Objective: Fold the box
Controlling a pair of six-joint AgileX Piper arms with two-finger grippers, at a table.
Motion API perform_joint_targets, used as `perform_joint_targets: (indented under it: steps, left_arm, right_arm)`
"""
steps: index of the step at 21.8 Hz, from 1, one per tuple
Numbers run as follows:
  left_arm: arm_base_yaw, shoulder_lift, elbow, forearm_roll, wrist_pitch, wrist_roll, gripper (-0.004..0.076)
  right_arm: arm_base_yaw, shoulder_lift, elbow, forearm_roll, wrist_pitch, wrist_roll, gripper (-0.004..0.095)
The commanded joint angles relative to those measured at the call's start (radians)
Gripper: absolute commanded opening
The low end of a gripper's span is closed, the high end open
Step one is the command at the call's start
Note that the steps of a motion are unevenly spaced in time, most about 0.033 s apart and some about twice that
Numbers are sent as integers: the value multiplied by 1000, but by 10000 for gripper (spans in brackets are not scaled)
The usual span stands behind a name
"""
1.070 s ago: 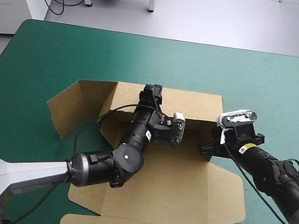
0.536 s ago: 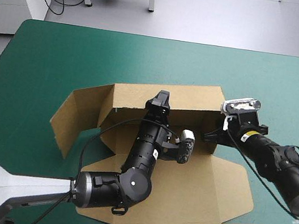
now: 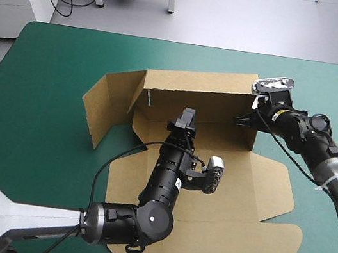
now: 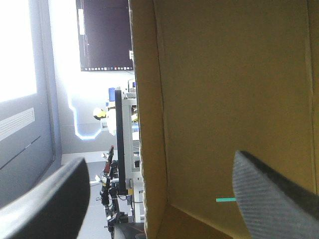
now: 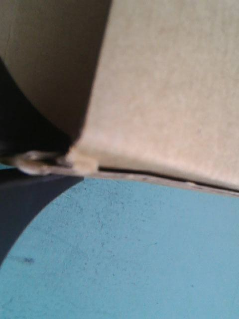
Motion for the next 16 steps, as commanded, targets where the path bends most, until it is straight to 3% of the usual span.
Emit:
perform_joint_targets:
  steps: [1, 2, 4, 5, 8, 10, 11, 14, 15, 16]
  left_arm:
    - [-5, -40, -23, 128, 50, 33, 522]
    - [-3, -40, -23, 128, 50, 63, 463]
    - [15, -40, -23, 124, 28, 72, 204]
    - [35, -42, -31, 115, 14, 74, -12]
    - [89, -42, -127, -121, -75, 273, 13]
    - [184, -42, -305, -576, -131, 586, 13]
    - [209, -42, -365, -671, -127, 656, 13]
    - [326, -42, -561, -1001, -48, 885, 13]
    - [417, -42, -674, -1150, 27, 951, 13]
    - [474, -42, -729, -1206, 61, 957, 13]
  right_arm:
    - [-7, -15, -61, -10, -32, 3, -18]
    - [-7, -10, -63, -10, -30, 3, -18]
    - [-7, -10, -63, -3, -20, 3, -18]
    - [-7, -10, -63, -3, -12, 3, -18]
    - [-7, -10, -63, -5, -10, 3, -19]
    - [-7, -10, -63, -5, -12, -5, -19]
    - [-7, -10, -63, -5, -12, -8, -19]
    - [-7, -10, -63, -5, -12, -8, -19]
    - [-7, -10, -63, -5, -12, -8, -19]
    - [-7, -10, -63, -5, -14, -8, -19]
